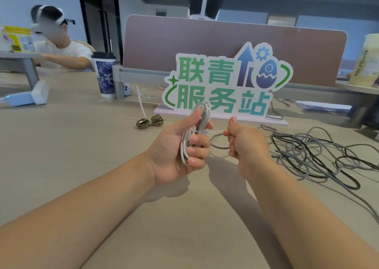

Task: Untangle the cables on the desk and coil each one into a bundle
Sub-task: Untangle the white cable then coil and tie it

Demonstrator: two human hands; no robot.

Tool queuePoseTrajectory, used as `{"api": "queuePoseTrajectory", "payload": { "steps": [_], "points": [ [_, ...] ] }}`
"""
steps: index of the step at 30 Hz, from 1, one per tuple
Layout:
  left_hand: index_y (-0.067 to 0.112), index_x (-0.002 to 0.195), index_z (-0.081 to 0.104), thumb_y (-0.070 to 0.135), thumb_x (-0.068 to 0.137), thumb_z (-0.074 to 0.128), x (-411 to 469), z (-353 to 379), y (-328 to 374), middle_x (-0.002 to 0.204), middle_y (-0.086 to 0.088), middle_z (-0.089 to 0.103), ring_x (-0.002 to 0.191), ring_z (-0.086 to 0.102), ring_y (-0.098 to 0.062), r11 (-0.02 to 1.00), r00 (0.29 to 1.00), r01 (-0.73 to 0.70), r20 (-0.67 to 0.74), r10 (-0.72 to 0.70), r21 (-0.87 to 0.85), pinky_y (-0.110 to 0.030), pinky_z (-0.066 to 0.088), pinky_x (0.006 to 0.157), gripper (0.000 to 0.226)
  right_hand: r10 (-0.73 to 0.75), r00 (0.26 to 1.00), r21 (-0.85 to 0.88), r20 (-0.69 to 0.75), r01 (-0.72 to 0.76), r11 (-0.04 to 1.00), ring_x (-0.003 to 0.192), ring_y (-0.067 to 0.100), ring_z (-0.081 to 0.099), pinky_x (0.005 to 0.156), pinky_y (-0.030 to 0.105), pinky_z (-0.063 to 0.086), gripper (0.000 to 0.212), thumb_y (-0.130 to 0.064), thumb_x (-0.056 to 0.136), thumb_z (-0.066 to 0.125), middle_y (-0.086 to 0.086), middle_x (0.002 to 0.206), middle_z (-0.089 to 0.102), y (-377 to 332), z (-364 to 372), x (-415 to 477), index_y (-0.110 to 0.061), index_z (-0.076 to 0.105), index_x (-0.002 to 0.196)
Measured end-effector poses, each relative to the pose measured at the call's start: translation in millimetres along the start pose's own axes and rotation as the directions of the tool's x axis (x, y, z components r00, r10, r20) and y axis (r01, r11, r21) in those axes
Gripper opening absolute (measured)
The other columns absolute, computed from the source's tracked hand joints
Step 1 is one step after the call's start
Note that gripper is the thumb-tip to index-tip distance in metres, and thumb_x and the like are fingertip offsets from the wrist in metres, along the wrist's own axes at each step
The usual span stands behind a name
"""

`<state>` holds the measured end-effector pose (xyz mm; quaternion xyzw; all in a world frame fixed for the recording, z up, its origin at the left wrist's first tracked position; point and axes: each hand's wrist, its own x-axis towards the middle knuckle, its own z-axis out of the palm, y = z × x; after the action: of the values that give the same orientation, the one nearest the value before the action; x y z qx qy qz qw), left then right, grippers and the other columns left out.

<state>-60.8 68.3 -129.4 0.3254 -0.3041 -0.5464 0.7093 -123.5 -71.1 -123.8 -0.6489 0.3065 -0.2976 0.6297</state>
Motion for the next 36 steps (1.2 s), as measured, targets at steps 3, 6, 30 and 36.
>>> {"api": "queuePoseTrajectory", "payload": {
  "steps": [3, 6, 30, 36],
  "points": [
    [0.019, 0.08, 0.058, 0.045, 0.071, 0.075, 0.9, 4.0, -2.5, 0.052, 0.009, 0.037, 0.043, 0.034, -0.005, 0.999, 0.997, 0.031, 0.063, -0.031, 0.014, -0.016, 0.034, 0.039, 0.033, -0.031, 0.998, -0.113, -0.057, 0.024, 0.993, 0.051, 0.018, 0.039, 0.062, 0.033, 0.036, 0.043, -0.038, 0.094, 0.051, 0.001, 0.055, 0.048, -2.3, 0.1, -0.4, -0.014, 0.058, 0.058],
    [0.019, 0.079, 0.056, 0.046, 0.071, 0.074, 0.2, 7.1, -2.8, 0.052, 0.009, 0.036, 0.044, 0.035, -0.005, 0.999, 0.996, 0.028, 0.08, -0.031, 0.031, -0.016, 0.034, 0.039, 0.033, -0.129, 0.987, -0.191, -0.093, 0.109, 0.975, 0.054, 0.015, 0.045, 0.053, 0.028, 0.035, 0.041, -0.035, 0.094, 0.052, -0.001, 0.06, 0.054, -0.5, -0.3, -1.4, -0.014, 0.059, 0.059],
    [0.017, 0.088, 0.059, 0.035, 0.08, 0.059, 12.6, -4.8, -16.0, 0.072, -0.001, 0.051, 0.063, 0.046, -0.015, 0.976, 0.979, 0.132, -0.175, -0.102, 0.174, -0.028, 0.042, 0.063, 0.02, -0.3, 0.942, -0.44, -0.15, 0.208, 0.874, 0.075, 0.035, 0.058, 0.061, 0.033, 0.039, 0.044, -0.03, 0.095, 0.05, 0.021, 0.078, 0.066, 30.1, -17.1, 19.2, 0.008, 0.066, 0.078],
    [0.019, 0.078, 0.058, 0.042, 0.077, 0.063, 14.1, 1.3, -14.9, 0.067, 0.003, 0.047, 0.06, 0.042, -0.012, 0.981, 0.972, 0.171, -0.179, -0.152, 0.093, -0.024, 0.04, 0.058, 0.023, -0.351, 0.923, -0.506, -0.155, 0.23, 0.831, 0.073, 0.033, 0.057, 0.059, 0.033, 0.034, 0.044, -0.032, 0.095, 0.048, 0.016, 0.072, 0.064, 34.8, -12.1, 20.2, 0.003, 0.064, 0.074]
  ]
}}
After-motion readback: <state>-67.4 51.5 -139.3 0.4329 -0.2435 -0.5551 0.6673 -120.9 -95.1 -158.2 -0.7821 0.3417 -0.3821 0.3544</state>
